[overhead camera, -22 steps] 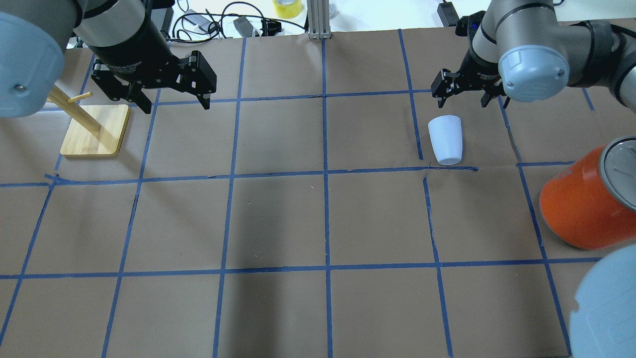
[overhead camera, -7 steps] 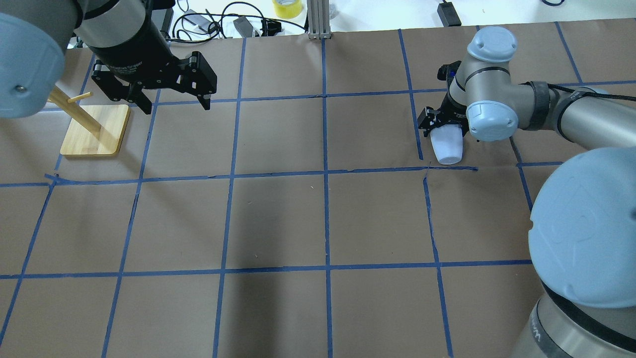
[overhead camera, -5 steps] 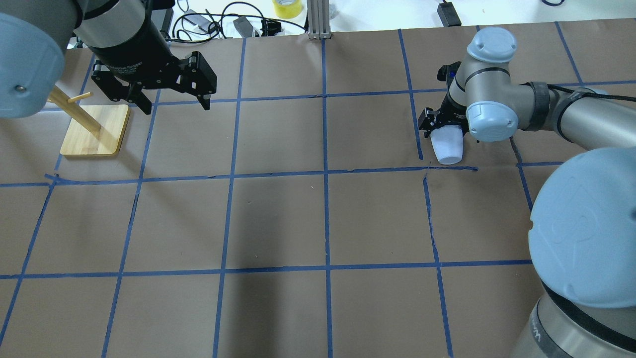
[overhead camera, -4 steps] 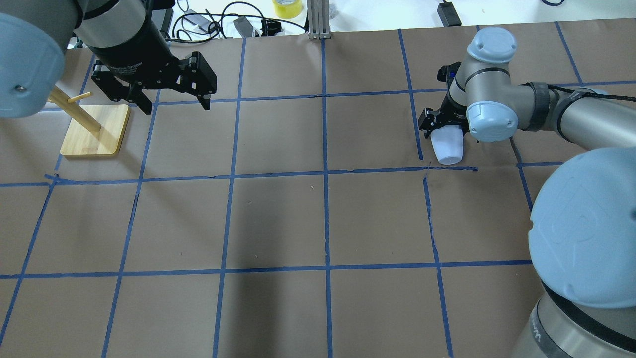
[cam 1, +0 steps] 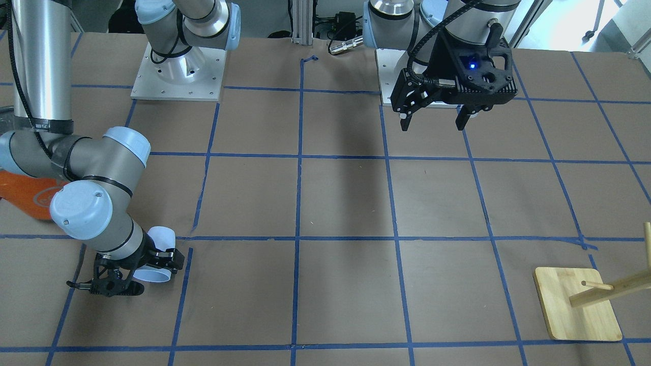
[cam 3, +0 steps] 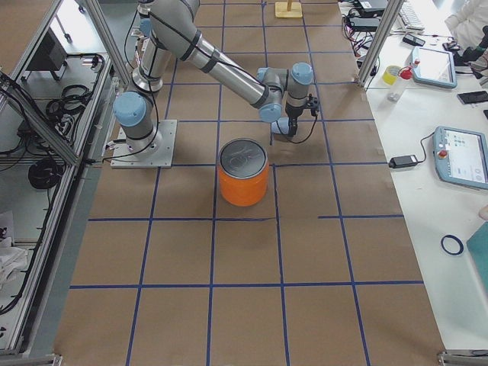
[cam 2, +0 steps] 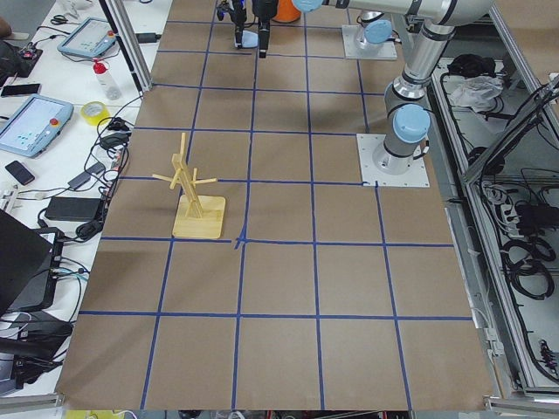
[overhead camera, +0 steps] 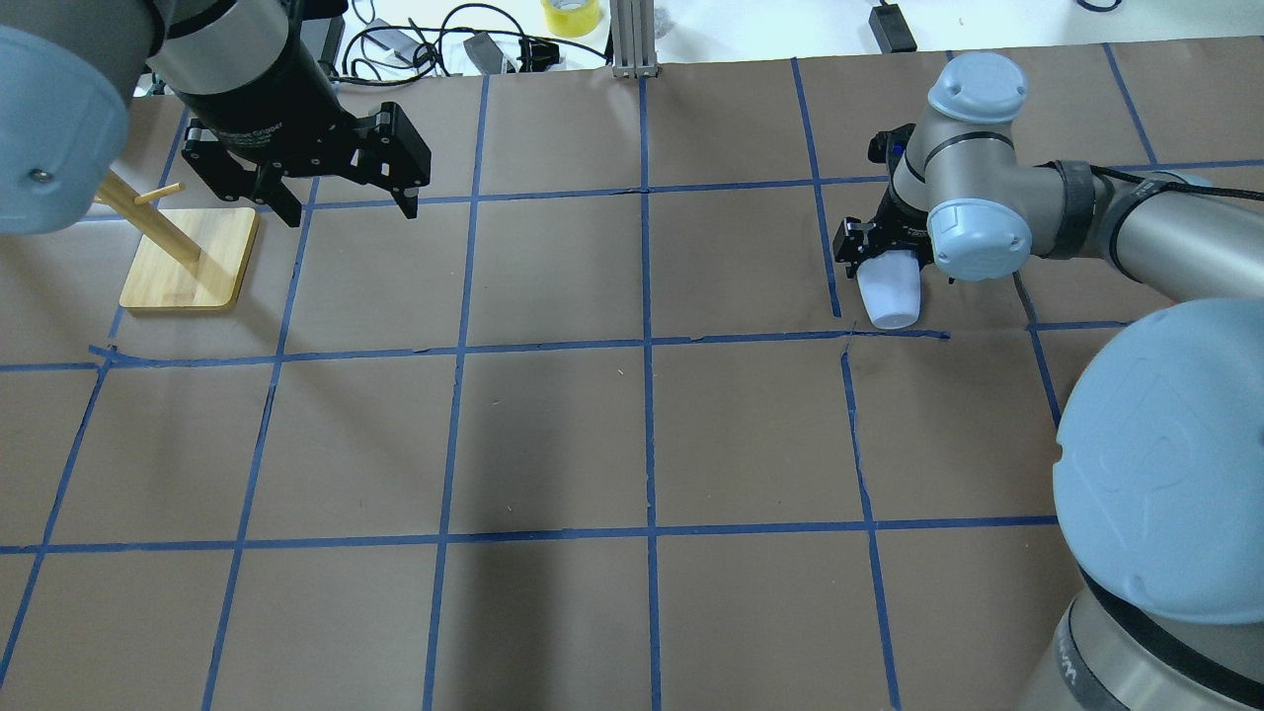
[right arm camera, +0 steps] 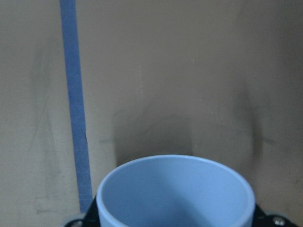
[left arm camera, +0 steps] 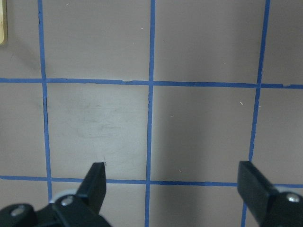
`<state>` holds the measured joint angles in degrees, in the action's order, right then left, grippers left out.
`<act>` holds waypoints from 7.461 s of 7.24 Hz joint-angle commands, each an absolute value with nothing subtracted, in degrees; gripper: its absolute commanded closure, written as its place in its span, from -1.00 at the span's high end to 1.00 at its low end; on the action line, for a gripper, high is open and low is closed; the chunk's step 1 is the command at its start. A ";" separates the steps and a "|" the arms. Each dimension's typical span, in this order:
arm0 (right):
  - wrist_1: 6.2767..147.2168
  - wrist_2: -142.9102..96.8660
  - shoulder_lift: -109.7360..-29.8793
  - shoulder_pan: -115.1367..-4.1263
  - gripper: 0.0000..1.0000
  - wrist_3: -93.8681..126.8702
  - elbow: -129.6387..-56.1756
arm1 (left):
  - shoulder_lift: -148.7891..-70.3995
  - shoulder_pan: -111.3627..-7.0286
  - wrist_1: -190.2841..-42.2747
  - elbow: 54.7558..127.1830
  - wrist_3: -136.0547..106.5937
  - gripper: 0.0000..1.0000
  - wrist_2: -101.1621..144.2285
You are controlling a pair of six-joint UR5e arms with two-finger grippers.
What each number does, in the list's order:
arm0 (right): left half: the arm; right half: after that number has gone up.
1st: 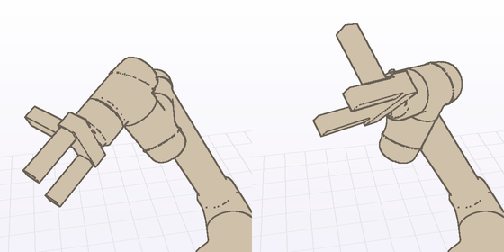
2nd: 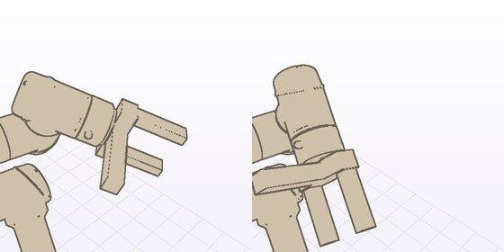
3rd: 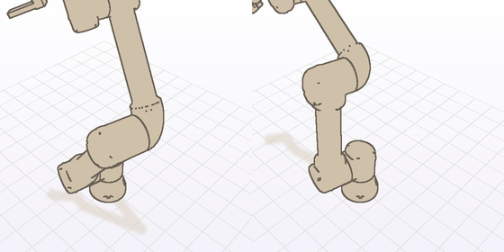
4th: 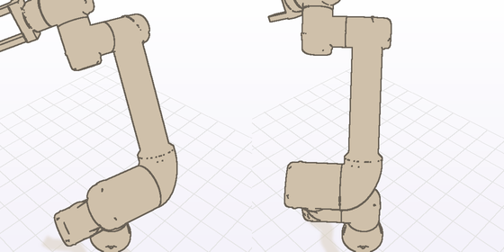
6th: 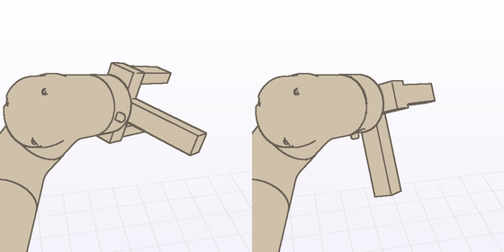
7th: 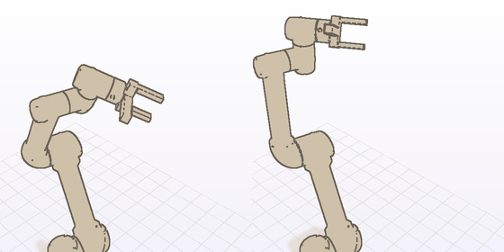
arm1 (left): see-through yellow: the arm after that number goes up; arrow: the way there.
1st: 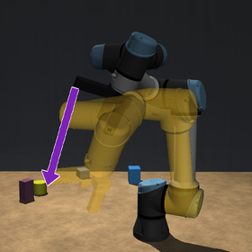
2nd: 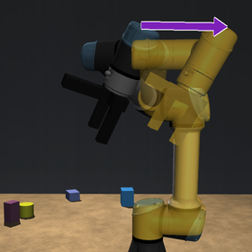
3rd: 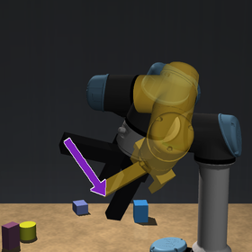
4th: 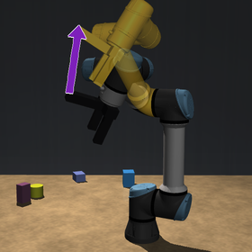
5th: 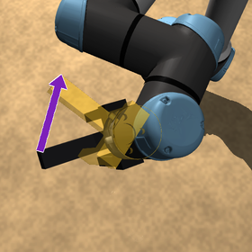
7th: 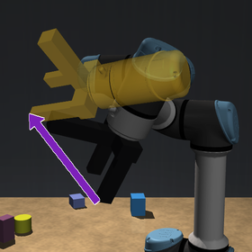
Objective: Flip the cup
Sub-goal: 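Hold the white cup closed in the right gripper, then lift the white cup and carry it toward the left gripper, then rotate the right wrist to tip the white cup onto its side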
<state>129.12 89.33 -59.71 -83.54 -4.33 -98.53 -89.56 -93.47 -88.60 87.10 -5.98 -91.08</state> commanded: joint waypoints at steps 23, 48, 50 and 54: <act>134.10 87.63 -61.18 -114.61 -1.00 -59.65 -97.29 | -89.56 -93.43 -88.59 87.10 -5.98 1.00 -91.14; 139.39 82.97 -54.14 -116.11 1.00 -65.21 -92.81 | -89.47 -93.52 -88.42 87.19 -5.54 1.00 -90.88; 139.22 82.97 -54.40 -114.97 1.00 -65.22 -93.16 | -89.47 -93.51 -88.33 87.45 -5.45 1.00 -90.97; 138.34 83.32 -56.50 -113.56 1.00 -65.13 -93.25 | -89.47 -93.52 -88.07 87.54 -5.45 1.00 -90.97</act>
